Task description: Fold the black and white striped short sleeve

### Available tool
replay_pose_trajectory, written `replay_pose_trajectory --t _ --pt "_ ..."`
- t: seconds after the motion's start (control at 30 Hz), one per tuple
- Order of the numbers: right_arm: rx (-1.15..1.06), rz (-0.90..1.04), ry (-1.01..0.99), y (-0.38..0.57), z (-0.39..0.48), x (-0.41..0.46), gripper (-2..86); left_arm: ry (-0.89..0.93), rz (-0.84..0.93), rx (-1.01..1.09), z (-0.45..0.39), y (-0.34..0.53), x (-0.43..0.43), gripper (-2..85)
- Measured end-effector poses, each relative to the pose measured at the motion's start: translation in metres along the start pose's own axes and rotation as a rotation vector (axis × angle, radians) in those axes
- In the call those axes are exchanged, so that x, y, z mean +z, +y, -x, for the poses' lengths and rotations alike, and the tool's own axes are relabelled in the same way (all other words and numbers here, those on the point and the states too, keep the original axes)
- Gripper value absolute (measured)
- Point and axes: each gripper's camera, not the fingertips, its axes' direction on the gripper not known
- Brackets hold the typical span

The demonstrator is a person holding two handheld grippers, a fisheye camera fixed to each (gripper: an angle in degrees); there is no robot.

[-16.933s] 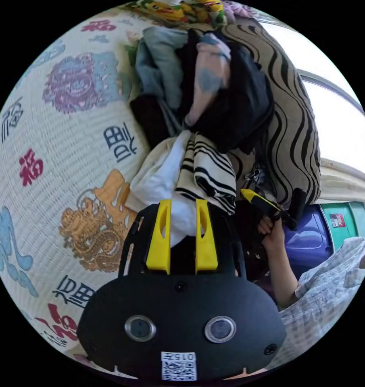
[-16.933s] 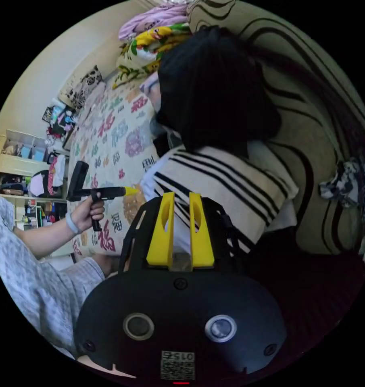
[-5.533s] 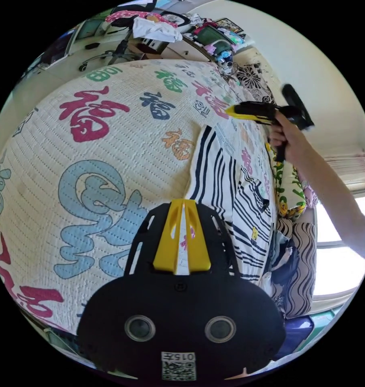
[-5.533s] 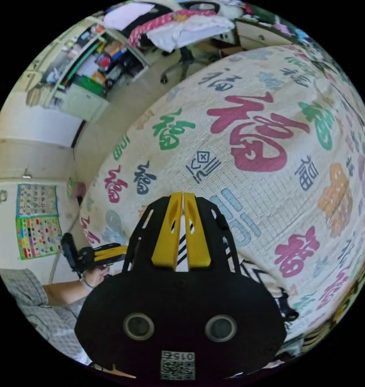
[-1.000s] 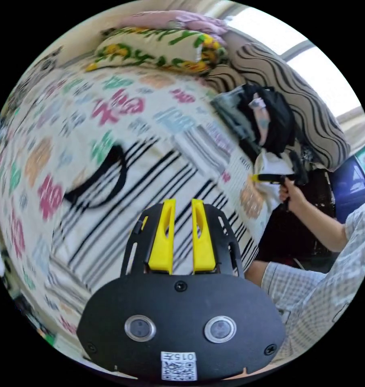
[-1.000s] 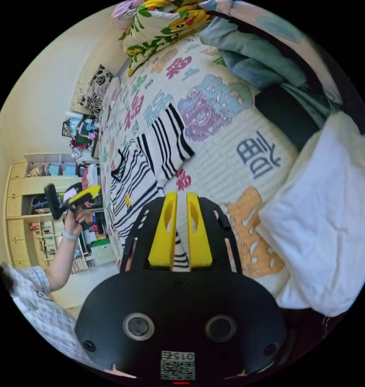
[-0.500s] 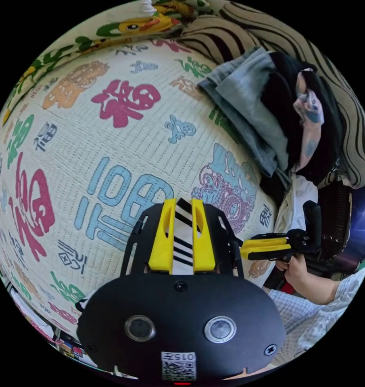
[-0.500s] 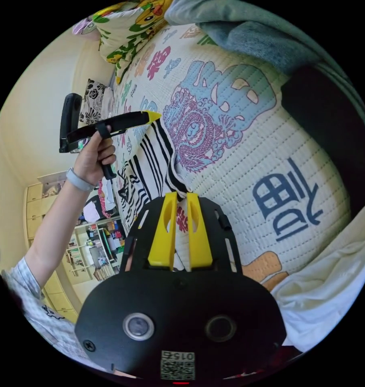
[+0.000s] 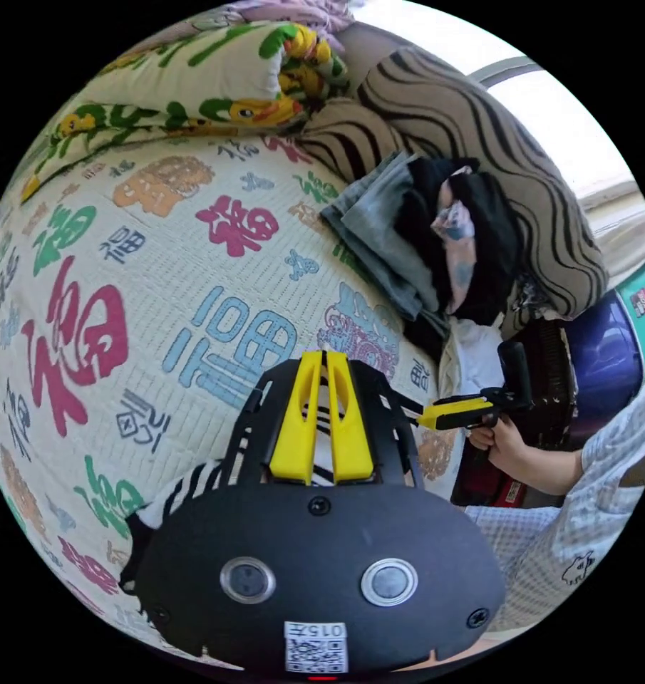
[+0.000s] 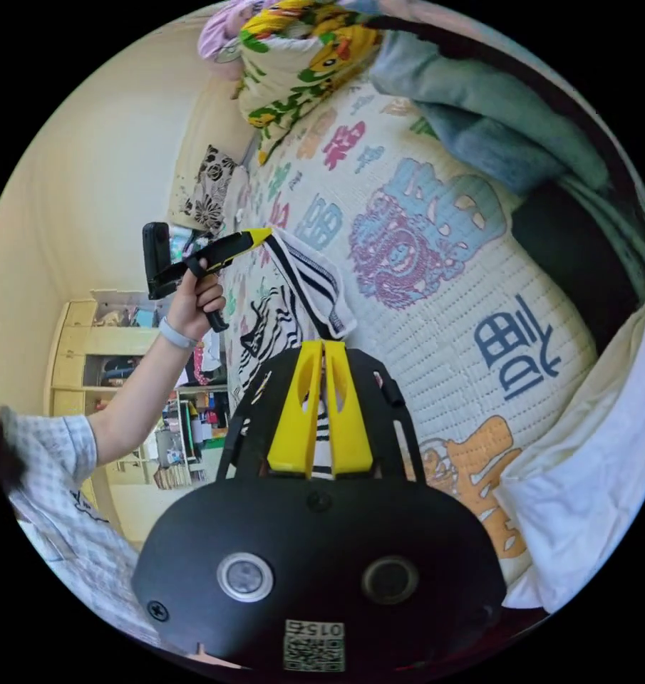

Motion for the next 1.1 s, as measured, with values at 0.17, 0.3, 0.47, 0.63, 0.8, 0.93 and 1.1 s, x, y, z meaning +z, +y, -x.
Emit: replay_pose_trajectory --t 0.17,0.3,0.47,0.63,0.8,0.93,1.1 --pt "-0.231 0.023 0.028 0.027 0.076 -0.006 -0.3 -0.005 -0.193 -0.071 0.009 0.087 -0.077 -0.3" --pt "-0.408 0.126 0.066 0.049 0.128 0.017 -0.3 -0.067 -0.293 -0.183 0.021 0.182 -0.120 -0.5" --pt "-0.606 0.343 0.183 0.096 0.182 0.079 -0.3 -0.120 -0.325 -0.356 0.044 0.278 -0.118 -0.5" --pt "-0.676 0.490 0.302 0.132 0.201 0.125 -0.3 -0.054 -0.339 -0.500 0.084 0.346 -0.081 0.0" --pt "-0.687 0.644 0.464 0.158 0.211 0.151 -0.2 0.006 -0.326 -0.614 0.110 0.375 -0.066 3.2" --pt "-0.637 0.520 0.442 0.157 0.235 0.137 1.6 0.018 -0.348 -0.532 0.108 0.356 -0.072 7.1" --pt "-0.641 0.572 0.496 0.160 0.253 0.170 7.0 -0.082 -0.134 -0.369 0.103 0.322 -0.039 8.6"
